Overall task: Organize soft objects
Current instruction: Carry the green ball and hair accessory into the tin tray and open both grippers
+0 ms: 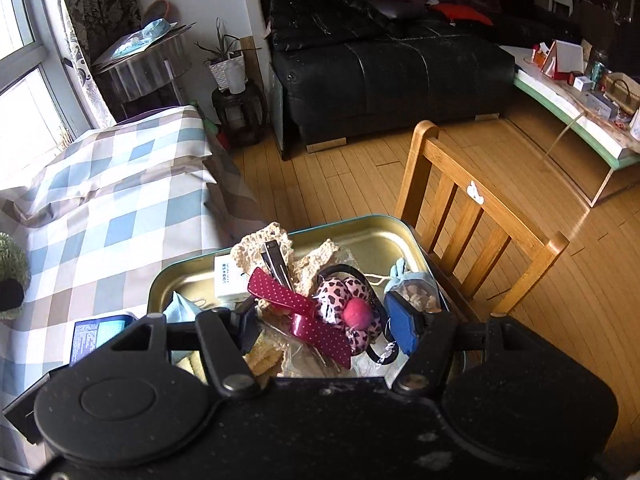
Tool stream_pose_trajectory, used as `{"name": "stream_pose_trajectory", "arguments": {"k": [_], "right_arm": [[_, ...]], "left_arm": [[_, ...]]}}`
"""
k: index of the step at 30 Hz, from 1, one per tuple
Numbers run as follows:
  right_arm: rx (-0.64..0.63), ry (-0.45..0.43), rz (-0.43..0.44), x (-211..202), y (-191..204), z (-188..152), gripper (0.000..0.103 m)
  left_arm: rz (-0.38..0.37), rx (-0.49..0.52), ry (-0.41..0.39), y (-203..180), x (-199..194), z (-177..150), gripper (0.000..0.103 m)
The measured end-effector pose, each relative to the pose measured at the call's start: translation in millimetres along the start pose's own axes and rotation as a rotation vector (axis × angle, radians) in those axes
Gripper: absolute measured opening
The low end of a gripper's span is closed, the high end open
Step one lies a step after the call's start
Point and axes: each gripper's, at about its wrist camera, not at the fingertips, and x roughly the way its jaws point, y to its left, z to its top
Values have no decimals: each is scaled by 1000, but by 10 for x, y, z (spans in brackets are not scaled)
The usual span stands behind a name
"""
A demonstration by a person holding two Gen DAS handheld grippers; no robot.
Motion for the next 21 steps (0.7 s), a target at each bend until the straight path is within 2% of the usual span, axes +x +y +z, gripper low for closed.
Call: {"name": "stream_pose_trajectory", "arguments": {"k": [3, 11, 15, 18, 21], "right_arm": [[40, 17, 11, 88, -115, 79, 63], [61, -5, 12, 202, -298, 326, 64], [75, -7, -2, 288, -343, 469, 63], [83, -10, -24, 272, -384, 462, 64], [100, 6, -6, 276, -429, 442, 64]], "left_arm": [[-22, -1, 29, -247, 75, 3, 56], [-30, 22, 76, -750, 344, 62, 57], [-22, 16, 96, -866, 499, 105, 57], [-8, 3, 114, -901, 628, 131, 57], [16, -14, 134, -905, 761, 150, 57]]}}
